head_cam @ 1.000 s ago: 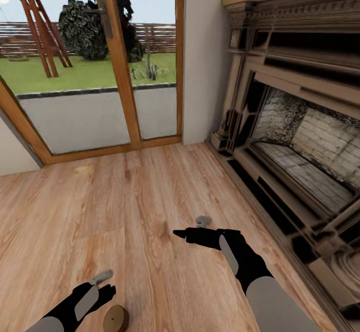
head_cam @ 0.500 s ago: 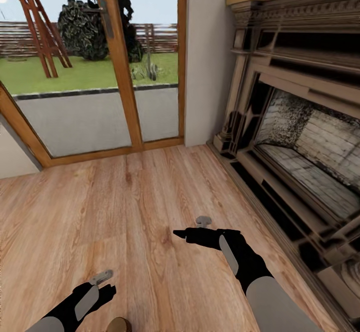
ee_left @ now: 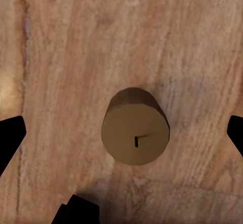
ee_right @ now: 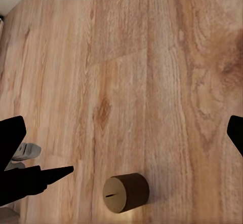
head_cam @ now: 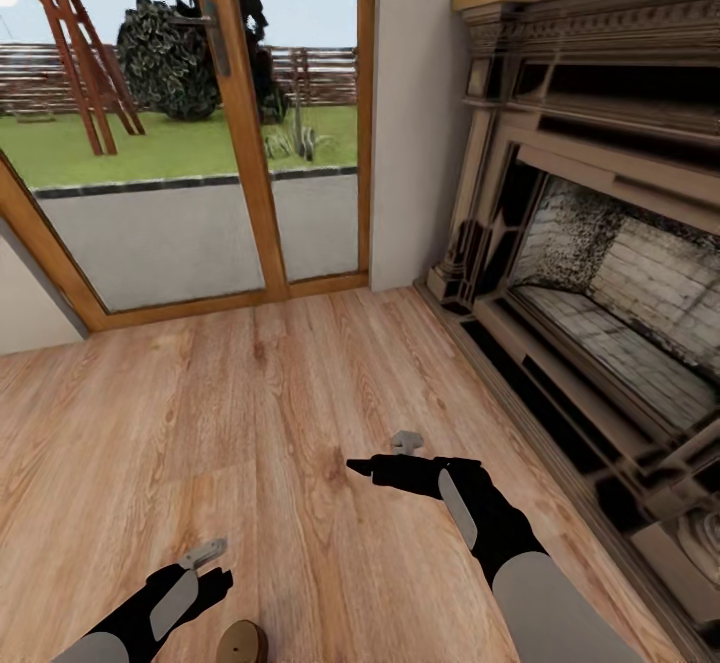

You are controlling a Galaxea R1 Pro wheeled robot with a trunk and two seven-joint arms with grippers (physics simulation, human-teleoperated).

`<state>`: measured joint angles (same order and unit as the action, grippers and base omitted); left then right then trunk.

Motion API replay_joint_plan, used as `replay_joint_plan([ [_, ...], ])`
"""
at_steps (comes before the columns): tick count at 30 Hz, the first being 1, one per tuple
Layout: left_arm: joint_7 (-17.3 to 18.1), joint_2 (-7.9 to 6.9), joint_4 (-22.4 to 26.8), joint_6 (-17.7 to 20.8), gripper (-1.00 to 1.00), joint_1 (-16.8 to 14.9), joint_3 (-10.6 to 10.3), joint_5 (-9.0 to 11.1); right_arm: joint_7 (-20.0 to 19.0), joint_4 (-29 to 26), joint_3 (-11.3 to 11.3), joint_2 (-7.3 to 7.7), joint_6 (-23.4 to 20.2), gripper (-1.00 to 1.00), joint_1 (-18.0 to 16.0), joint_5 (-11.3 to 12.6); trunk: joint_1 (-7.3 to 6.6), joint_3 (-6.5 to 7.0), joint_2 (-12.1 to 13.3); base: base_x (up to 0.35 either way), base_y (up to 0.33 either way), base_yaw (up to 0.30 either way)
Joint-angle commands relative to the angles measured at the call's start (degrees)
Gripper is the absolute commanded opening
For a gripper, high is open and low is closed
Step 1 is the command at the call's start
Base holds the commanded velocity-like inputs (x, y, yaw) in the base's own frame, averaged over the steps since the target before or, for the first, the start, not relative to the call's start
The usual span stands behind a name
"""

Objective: Place each of the two pumpkins and all three candles from the living room inside a cabinet in the living room (use any cabinet), then make sure every cabinet is closed, and position the cauldron so it is next to a table in the living room.

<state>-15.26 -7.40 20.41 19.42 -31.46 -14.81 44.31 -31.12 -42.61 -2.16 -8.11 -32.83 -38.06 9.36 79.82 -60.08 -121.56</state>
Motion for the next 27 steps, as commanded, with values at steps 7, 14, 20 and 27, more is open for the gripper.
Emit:
replay_joint_plan([
  [7,-0.47,0.0,0.16,0.18,1.0,-0.01,-0.48,0.6,0.18,-0.1,0.02,0.02,-0.48,1.0,-0.01,0.58,0.43,-0.41,-0.82,-0.002,0.0,0.0],
  [14,-0.47,0.02,0.16,0.18,1.0,-0.01,-0.48,0.61,-1.46,-0.22,0.04,0.03,-0.48,1.0,0.0,0.58,1.97,-1.66,-3.63,0.0,0.0,0.0],
  [20,-0.47,-0.01,0.16,0.18,1.0,-0.01,-0.48,0.61,-13.74,-0.68,0.08,0.03,-2.29,1.0,-0.01,0.49,3.29,-2.74,-6.04,0.0,0.0,0.0],
  [27,-0.47,0.11,0.08,0.18,1.0,-0.01,-0.48,0.63,-16.27,-1.37,0.14,0.02,-2.86,1.0,-0.04,0.83,4.82,-4.0,-8.84,0.0,0.0,0.0],
])
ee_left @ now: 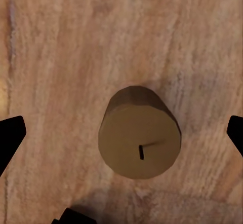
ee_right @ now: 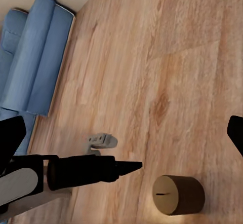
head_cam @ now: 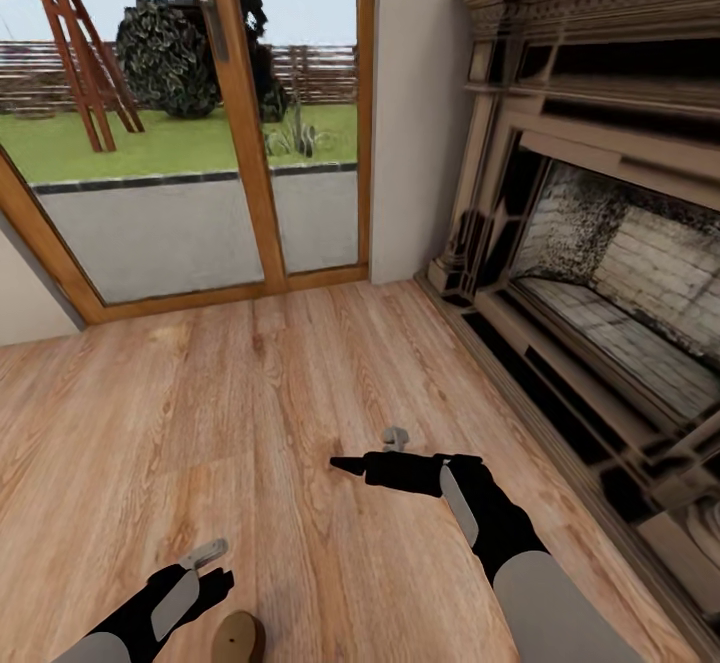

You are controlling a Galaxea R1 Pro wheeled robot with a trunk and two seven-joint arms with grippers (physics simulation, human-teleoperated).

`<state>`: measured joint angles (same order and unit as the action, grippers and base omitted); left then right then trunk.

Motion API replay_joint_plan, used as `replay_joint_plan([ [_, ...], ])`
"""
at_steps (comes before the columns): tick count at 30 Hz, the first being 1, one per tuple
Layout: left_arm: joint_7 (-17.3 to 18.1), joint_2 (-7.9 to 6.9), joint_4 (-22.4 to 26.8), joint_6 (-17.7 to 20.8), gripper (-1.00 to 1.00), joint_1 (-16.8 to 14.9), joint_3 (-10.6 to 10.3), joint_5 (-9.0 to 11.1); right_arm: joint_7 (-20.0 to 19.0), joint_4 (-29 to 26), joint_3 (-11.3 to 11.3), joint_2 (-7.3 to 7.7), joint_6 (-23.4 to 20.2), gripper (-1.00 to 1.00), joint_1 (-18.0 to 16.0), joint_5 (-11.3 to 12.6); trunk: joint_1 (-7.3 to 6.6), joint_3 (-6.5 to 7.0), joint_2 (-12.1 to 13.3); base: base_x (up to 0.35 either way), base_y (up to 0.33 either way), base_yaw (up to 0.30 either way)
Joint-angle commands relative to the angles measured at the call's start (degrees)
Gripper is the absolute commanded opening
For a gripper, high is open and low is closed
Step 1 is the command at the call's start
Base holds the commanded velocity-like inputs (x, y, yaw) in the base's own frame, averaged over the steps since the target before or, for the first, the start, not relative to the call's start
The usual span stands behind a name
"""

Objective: Place each of the two pumpkins and all three candles from the living room inside a cabinet in the living room (use any cabinet), then make sure every cabinet is closed, and position the cauldron so it is next to a table in the living room.

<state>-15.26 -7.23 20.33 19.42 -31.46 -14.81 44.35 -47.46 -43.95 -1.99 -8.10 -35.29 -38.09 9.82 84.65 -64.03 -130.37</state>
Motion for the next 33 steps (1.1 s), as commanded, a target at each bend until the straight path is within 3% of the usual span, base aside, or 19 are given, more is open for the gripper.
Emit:
replay_joint_plan([
  [1,-0.47,-0.04,0.16,0.18,1.0,-0.01,-0.48,0.62,-0.38,-0.23,-0.05,0.01,-0.63,1.0,-0.04,0.4,0.22,-0.23,-0.43,0.0,0.0,0.0],
  [6,-0.47,0.14,0.15,0.18,1.0,-0.01,-0.48,0.65,-4.56,-6.58,-0.05,0.01,-3.99,1.0,0.27,0.38,1.31,-1.13,-2.44,0.0,0.0,0.0],
  [10,-0.47,0.25,0.15,0.18,1.0,-0.01,-0.48,0.65,-5.64,-20.86,0.01,-0.06,-10.68,1.0,0.76,0.34,2.19,-1.85,-4.04,0.0,0.0,0.0],
  [13,-0.47,0.29,0.15,0.18,1.0,-0.01,-0.43,0.7,-5.76,-25.77,0.04,-0.06,-12.81,1.0,0.87,0.26,2.85,-2.38,-5.25,0.0,0.0,0.0],
  [24,-0.47,0.5,0.15,0.21,1.0,-0.01,-0.7,0.8,-5.72,-27.51,0.05,-0.08,-13.5,1.0,0.91,-0.05,5.27,-4.36,-9.66,0.0,0.0,0.0],
  [33,-0.47,1.96,0.15,0.18,1.0,-0.01,-0.83,0.7,-5.63,-27.51,-0.02,-0.08,-13.49,1.0,0.91,-0.07,7.05,-6.02,-12.88,0.0,0.0,0.0],
])
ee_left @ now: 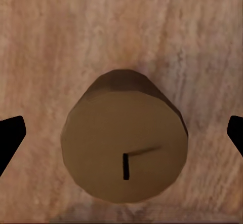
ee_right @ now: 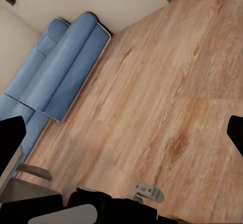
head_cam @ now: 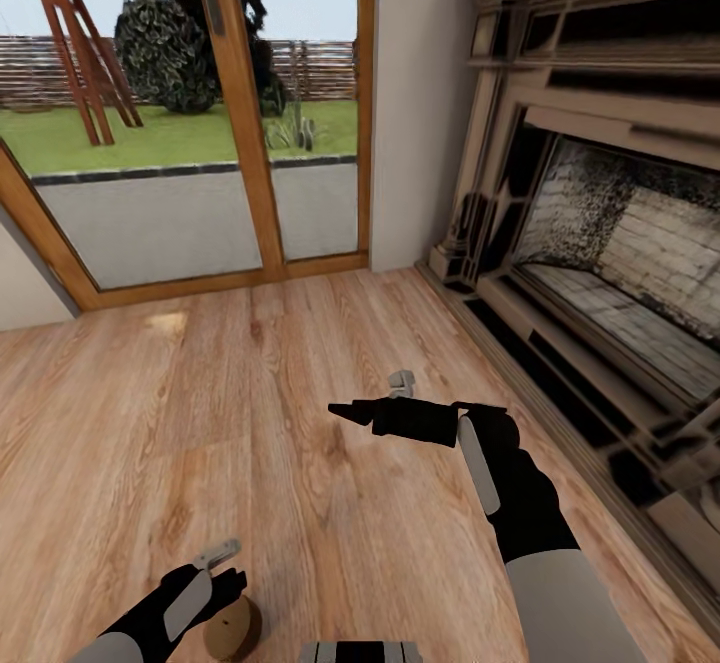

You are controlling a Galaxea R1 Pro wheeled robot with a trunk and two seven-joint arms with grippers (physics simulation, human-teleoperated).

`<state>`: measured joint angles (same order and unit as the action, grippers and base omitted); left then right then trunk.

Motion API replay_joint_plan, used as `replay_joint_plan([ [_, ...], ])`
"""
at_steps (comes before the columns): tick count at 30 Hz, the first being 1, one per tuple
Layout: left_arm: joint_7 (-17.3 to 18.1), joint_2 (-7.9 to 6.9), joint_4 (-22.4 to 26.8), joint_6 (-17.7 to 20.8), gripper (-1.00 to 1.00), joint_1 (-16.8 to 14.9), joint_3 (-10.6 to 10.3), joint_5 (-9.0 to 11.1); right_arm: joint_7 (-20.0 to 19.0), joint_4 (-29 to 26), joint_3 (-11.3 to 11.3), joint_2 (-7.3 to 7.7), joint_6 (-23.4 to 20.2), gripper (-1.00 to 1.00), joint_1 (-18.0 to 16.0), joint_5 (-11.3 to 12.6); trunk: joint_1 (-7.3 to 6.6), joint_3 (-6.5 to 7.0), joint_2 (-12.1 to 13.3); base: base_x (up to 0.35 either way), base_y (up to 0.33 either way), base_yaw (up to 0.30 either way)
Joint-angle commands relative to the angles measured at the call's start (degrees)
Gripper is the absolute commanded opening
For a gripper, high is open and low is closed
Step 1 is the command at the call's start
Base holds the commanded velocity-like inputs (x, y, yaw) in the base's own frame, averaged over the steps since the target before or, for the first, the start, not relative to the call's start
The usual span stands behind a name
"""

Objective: Place each of the two pumpkins and all three candles from the living room inside a cabinet in the living room (use any cabinet), then make sure every cabinet is closed, and position the cauldron so it is next to a table in the living room.

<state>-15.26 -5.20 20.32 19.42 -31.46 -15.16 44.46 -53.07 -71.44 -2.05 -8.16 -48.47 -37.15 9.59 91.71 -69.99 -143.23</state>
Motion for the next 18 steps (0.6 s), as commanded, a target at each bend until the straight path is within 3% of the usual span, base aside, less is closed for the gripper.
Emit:
replay_joint_plan([
  [1,-0.47,0.06,0.16,0.18,1.0,-0.01,-0.48,0.57,-0.02,-0.02,0.03,-0.02,-0.31,1.0,-0.03,0.17,0.01,-0.27,-0.04,0.0,0.0,0.0],
  [11,-0.47,0.79,0.16,0.15,1.0,-0.01,-0.56,0.46,-0.02,-0.02,0.02,-0.01,-0.31,1.0,-0.03,0.17,0.27,-2.49,-0.17,0.0,0.0,0.0],
  [18,-0.47,0.81,0.16,0.09,1.0,-0.01,-0.57,0.41,0.06,-0.02,0.02,-0.02,-0.31,1.0,-0.03,0.17,0.27,-2.49,-0.17,0.0,0.0,0.0],
])
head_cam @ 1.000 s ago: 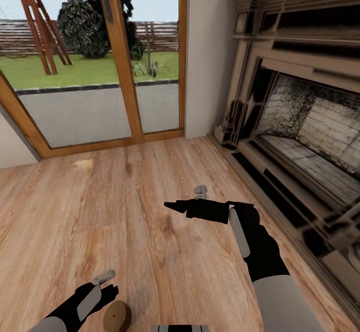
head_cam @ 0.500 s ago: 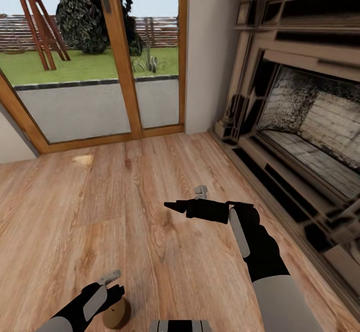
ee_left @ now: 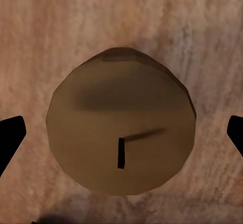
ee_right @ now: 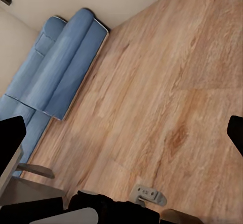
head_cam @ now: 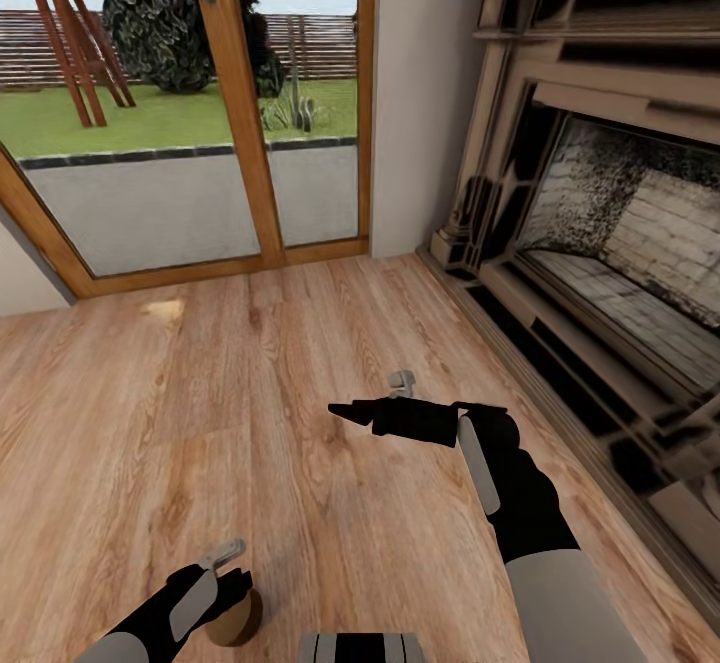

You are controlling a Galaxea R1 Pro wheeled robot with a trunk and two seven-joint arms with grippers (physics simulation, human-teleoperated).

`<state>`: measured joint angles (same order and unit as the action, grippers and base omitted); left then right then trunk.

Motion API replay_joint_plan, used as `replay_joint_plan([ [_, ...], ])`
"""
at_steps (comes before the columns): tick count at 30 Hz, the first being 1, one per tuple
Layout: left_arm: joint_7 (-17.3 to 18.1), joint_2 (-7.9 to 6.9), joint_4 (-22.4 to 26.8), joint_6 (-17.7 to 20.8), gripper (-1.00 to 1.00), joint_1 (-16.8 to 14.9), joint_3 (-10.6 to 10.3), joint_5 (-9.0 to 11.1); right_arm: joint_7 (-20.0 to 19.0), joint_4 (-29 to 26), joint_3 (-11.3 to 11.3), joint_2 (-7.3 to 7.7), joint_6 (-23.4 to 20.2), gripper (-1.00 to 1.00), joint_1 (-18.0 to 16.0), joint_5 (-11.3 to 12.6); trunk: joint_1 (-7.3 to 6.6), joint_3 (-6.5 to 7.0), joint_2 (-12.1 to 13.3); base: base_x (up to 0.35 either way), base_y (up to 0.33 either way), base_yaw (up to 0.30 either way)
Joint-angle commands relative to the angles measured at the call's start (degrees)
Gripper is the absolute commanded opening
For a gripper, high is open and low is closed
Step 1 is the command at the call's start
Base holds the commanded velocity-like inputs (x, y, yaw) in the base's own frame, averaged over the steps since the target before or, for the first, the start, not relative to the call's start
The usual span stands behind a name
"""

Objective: Place each of the two pumpkins and all three candles from the living room inside a cabinet in the living room (use any cabinet), then make sure every cabinet is closed, and position the cauldron so it is next to a table in the living room.

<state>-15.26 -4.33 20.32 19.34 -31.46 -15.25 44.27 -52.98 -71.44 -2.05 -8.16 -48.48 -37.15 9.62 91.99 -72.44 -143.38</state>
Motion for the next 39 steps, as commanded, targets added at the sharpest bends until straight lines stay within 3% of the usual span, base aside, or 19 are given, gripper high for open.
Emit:
replay_joint_plan([
  [1,-0.47,-0.07,0.16,0.18,1.0,0.0,-0.48,0.62,-0.02,-0.02,0.03,-0.01,-0.3,1.0,-0.03,0.14,-0.01,-0.04,-0.02,0.0,0.0,0.0],
  [10,-0.47,-0.07,0.16,0.17,1.0,0.0,-0.48,0.64,-0.01,-0.02,0.03,-0.01,-0.3,1.0,-0.03,0.14,0.2,-1.82,-0.12,0.0,0.0,0.0],
  [14,-0.47,-0.07,0.16,-0.05,1.0,0.0,-1.5,0.6,-0.01,-0.02,0.03,-0.01,-0.3,1.0,-0.03,0.14,0.2,-1.82,-0.12,0.0,0.0,0.0],
  [16,-0.47,-0.07,0.16,-2.27,1.0,0.0,-2.17,0.73,-0.01,-0.02,0.03,-0.01,-0.3,1.0,-0.03,0.14,0.2,-1.82,-0.12,0.0,0.0,0.0],
  [20,-0.47,-0.07,0.03,-3.6,1.0,0.0,-2.75,0.8,-0.01,-0.02,0.03,-0.01,-0.3,1.0,-0.03,0.14,0.3,-2.7,-0.18,0.0,0.0,0.0],
  [29,-0.47,-0.07,-0.01,-3.86,1.0,0.0,-3.32,0.82,-0.01,-0.02,0.03,-0.01,-0.3,1.0,-0.03,0.14,0.32,-2.92,-0.19,0.0,0.0,0.0],
  [35,-0.47,-0.07,-0.02,-3.87,1.0,0.0,-3.44,0.84,-0.05,-0.05,0.03,-0.01,-0.32,1.0,-0.03,0.16,0.48,-4.25,-0.27,0.0,0.0,0.0],
  [39,-0.47,-0.06,-0.02,-3.87,1.0,0.0,-3.75,0.87,-0.06,-0.03,0.03,-0.01,-0.31,1.0,-0.03,0.2,0.48,-4.25,-0.27,0.0,0.0,0.0],
])
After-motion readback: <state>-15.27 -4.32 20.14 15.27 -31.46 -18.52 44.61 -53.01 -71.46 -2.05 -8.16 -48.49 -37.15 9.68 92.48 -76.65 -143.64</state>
